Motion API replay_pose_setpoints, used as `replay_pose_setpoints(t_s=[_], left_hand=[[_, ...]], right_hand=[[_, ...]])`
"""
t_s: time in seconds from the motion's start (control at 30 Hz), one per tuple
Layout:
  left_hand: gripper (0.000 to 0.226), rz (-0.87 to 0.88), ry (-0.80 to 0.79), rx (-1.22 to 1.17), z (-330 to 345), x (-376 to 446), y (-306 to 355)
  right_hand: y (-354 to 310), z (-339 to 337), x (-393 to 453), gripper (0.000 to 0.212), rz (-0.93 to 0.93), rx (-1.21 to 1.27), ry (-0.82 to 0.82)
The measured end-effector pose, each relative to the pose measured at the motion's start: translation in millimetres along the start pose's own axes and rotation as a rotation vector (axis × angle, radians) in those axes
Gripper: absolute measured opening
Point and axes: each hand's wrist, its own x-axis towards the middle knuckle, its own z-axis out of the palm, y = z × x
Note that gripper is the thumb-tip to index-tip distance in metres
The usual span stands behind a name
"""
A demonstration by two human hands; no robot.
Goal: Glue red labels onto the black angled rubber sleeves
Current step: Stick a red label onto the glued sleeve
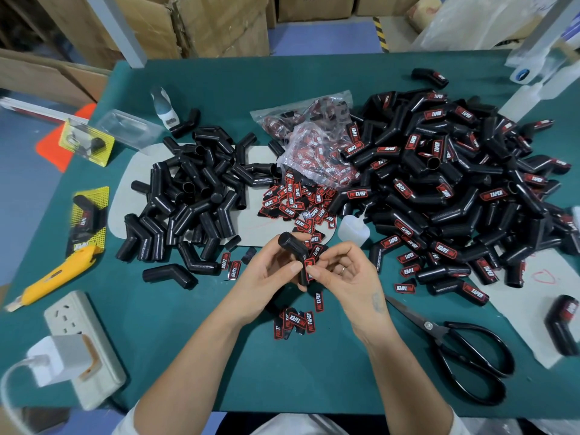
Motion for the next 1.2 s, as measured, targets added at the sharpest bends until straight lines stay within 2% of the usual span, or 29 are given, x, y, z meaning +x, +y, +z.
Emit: replay_pose_setpoints(t_s=[0.53,0.7,0.8,0.9,1.03,1.2], left_hand=[[0.039,-0.003,0.015,-0.024,2.9,-0.5,4.6],[0.038,0.047,0.151,-0.132,2.9,2.6,3.4],[0.035,0.102,0.234,-0.122,0.5,3.0,4.6],[0.036,0.127,0.246,-0.096,-2.3,3.6,3.7],[0.032,0.115,0.235,-0.056,-3.2,4.4,0.9],[0.026,0.101,0.223,-0.002,5.8,2.1,5.1]], right_hand=[[-0.8,0.8,-1.3,0.028,-0.035,-0.035,-0.001],[-0.2,-0.1,-4.3,0.011,-0.087,-0.131,0.079],[3.7,0.6,-3.9,0.019,-0.094,-0.181,0.089],[5.6,3.5,-3.0,0.024,-0.082,-0.17,0.057],[6.0,5.6,-1.6,0.012,-0.062,-0.096,0.079],[6.5,5.0,-1.5,0.016,-0.058,-0.053,0.061]])
